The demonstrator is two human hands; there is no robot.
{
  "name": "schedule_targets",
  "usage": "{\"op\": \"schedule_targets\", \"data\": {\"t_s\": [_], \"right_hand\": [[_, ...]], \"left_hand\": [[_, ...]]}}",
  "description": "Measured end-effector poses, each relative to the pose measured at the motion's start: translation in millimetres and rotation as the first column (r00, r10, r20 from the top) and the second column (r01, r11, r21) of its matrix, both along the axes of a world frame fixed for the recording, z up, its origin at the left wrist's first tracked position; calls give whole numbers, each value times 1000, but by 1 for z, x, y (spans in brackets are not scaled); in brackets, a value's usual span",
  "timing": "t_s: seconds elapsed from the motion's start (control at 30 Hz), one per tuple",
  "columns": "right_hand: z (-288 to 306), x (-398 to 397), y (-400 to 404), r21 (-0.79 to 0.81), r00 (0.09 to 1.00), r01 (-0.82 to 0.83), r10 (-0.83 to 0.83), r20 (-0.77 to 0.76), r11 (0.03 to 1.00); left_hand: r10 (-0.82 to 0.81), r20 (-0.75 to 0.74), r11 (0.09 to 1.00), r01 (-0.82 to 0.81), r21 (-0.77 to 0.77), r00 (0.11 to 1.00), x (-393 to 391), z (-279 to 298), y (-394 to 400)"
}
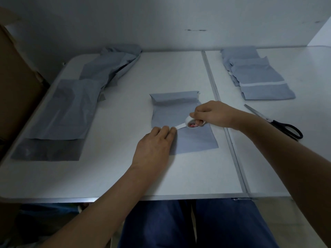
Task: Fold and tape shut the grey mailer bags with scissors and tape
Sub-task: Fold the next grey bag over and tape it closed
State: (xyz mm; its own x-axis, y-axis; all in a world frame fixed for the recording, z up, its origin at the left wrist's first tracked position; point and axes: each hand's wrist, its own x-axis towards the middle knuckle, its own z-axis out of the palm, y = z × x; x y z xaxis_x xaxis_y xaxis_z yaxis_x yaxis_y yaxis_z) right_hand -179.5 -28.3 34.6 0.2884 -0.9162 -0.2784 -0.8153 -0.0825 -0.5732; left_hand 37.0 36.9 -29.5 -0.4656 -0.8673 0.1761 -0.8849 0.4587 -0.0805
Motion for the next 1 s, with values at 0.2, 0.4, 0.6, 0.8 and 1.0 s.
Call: {"op": "schedule_targets", "data": {"t_s": [0.2, 0.4, 0.6, 0.8, 1.0], "right_hand": [[-3, 5, 1, -17, 998, 5, -4, 55, 1000], [-21, 11, 3, 102, 926, 109, -139, 352, 989], [-22, 2, -1, 21, 939, 129, -129, 317, 991], [-18, -6, -4, 15, 963, 82, -83, 256, 996], [-13, -13, -5, -27, 990, 25, -21, 142, 999]], "left_hand": [[2, 17, 998, -3, 65, 1000, -11, 8, 3], [21, 67, 994, -28, 107, 998, -17, 10, 0], [31, 101, 990, -45, 135, 994, -16, 12, 1], [38, 112, 988, -54, 147, 993, -15, 13, 3], [36, 113, 984, -55, 170, 993, -16, 15, 4]]}}
